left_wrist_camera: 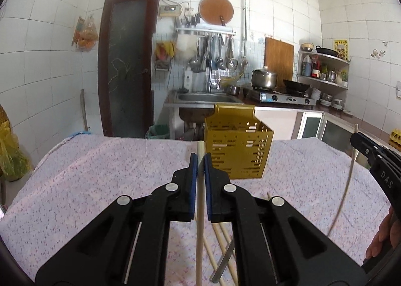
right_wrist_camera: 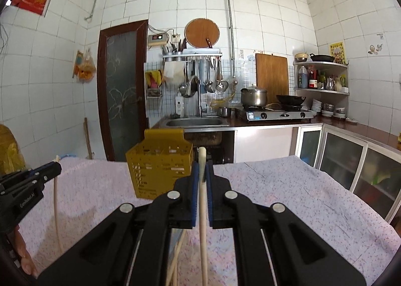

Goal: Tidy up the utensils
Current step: 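Lift both chopsticks over the yellow holder and open both grippers to drop them in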

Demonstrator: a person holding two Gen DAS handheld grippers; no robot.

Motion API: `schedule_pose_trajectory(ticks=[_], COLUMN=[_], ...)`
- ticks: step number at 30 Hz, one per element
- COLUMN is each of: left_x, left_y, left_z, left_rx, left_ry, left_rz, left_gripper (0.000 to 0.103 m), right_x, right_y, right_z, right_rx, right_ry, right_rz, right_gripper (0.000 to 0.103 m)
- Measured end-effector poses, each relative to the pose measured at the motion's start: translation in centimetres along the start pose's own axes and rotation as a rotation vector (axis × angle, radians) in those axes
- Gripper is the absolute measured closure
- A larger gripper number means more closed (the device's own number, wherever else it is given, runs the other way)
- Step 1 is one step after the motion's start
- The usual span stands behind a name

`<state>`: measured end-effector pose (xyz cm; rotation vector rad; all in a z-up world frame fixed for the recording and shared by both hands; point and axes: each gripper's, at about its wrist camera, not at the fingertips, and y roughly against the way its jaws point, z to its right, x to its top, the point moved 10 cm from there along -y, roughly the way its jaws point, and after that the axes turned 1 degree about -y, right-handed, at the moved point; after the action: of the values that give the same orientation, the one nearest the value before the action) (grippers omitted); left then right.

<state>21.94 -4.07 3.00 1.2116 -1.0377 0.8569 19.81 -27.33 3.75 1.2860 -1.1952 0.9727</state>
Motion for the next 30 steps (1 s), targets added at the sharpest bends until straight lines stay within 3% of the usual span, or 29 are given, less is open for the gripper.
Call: schedule_pose_trajectory(ticks=[8,15,20,26,30], left_x=[6.0,15.6,21.3,24.6,24.3], left_y=[-1.5,-3.3,-6.9,-12.1,-17.1], left_z=[0.9,1.9,2.9,3.9,4.1], left_rx=[-0.042,-0.044,-0.050,-0.048,-0.036], left_ry=[0.013,-0.003,0.006,0.021,0.022], left_rz=[0.077,0.227,0.276,0.318,0.299], left_gripper=[0.099,0.099,0.099,0.099,0.099], right_x=[5.2,11.8,15.5,17.1,16.2], right_y=[-1.9,-5.2,-8.6,-14.0,-17.3], right_z=[-0.9,-1.8,-2.7,-3.7,-3.8], right_rx=[0.022,0.052,0.063,0.072,0.070], right_ry=[-0.024,-0.044,-0.054,-0.069,-0.074], right_rz=[0.069,0.133,0.153,0.154,0.128], right_gripper=[0.097,0.097,0.097,0.097,0.097])
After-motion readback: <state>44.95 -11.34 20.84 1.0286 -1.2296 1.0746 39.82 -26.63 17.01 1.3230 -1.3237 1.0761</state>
